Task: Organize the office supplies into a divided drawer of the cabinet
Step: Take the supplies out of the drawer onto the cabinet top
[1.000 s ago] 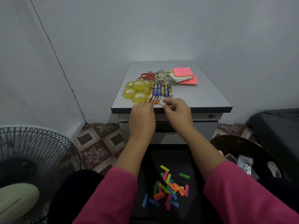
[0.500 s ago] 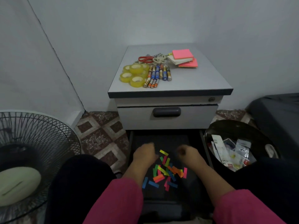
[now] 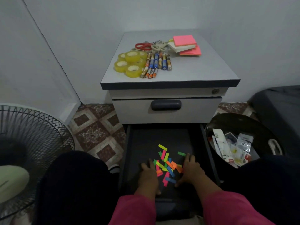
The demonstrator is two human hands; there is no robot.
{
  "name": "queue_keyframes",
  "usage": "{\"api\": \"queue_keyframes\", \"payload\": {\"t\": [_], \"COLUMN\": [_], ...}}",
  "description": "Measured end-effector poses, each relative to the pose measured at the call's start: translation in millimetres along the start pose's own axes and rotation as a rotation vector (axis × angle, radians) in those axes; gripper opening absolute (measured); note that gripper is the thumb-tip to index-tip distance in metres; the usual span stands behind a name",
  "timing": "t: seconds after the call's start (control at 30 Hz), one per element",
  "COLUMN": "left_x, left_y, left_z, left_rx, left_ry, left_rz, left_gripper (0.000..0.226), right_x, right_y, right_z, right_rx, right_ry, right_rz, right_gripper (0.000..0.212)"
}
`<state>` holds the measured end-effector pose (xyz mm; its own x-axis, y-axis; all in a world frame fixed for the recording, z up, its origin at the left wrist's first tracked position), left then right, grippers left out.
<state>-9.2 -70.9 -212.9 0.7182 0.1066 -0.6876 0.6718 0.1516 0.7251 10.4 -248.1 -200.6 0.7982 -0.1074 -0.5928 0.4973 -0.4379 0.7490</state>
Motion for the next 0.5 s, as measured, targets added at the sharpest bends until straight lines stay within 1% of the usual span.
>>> {"api": "queue_keyframes", "payload": {"t": [0.1,0.17,0.23,0.3,0.37,0.43,0.5], "left_x": [5,11,15,17,20,27,37], "left_y": [10,18,24,27,29,39,57], "left_z": [7,17,28,39,46,46,40], "left_rx": [-0.109,-0.206,-0.312,-0.388,-0.416,-0.415,-0.392], "left_ry": [-0.036,-0.109,-0.206,-0.288,-0.336,-0.310,-0.232], "left_rz": [0.043,0.106,0.176,0.215,0.230,0.299,0.425], "left_gripper": [0.118,0.100,0.079,0.065,0.052,0.044,0.044], "right_x": [5,6,8,10,12,14,16], "right_y": [-1,-1,-2,-3,-1,1,3], "right_z": [-5,-12,-17,-23,-26,-27,-25], "right_rx": [0.012,0.028,0.047,0.108,0.197,0.273,0.328], "right_ry": [0.052,0.092,0.136,0.187,0.233,0.247,0.219], "right_rz": [0.026,0.038,0.035,0.038,0.056,0.052,0.051], "right_gripper": [0.138,0.130,0.118,0.106,0.090,0.079,0.085]}}
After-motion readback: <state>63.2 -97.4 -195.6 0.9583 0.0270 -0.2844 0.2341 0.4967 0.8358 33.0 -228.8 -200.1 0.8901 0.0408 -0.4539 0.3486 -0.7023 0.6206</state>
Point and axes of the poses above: each hand's wrist, its own x-axis towards the middle knuckle, its own y-axis out of the back of the hand, z = x × y, the point moved 7 cm from there along x, towards the middle knuckle, and after that the axes turned 10 degrees about x, right-handed, at the moved point
